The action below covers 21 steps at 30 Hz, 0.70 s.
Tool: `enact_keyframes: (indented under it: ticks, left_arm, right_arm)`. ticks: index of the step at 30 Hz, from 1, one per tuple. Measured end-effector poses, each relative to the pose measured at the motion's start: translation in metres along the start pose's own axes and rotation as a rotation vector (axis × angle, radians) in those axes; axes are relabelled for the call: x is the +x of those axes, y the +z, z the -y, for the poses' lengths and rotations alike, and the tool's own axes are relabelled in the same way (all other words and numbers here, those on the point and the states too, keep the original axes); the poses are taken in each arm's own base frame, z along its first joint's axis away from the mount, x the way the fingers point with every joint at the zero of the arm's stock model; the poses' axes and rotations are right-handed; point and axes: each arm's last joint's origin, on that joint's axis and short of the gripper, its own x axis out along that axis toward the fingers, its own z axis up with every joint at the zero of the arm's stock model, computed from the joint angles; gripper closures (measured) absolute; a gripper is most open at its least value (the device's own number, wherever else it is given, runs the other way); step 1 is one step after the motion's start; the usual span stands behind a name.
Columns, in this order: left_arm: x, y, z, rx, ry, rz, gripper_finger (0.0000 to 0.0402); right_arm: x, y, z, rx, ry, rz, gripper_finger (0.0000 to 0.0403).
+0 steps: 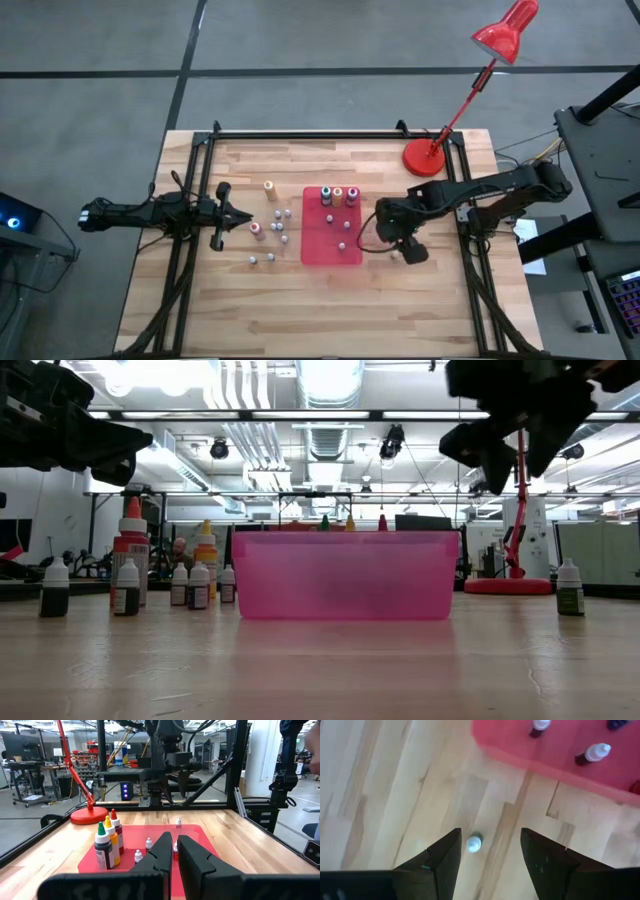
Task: Pick & Place food coloring
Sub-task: Put the small food coloring bottle into the red bin
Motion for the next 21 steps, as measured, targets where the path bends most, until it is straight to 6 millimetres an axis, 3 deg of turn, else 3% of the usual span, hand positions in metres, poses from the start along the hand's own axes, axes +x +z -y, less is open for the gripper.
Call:
enact_keyframes:
  ticks: [11, 21]
  left_arm:
    - [0.000, 0.000, 0.000, 0.000, 0.000, 0.000, 0.0399]
    - [0.000, 0.000, 0.000, 0.000, 0.000, 0.000, 0.0399]
  right_arm:
    - [-0.003, -0.009, -0.010, -0.221, 0.046, -0.061, 0.0206]
    - [0.019, -0.005, -0.034, -0.342, 0.063, -0.147, 0.0207]
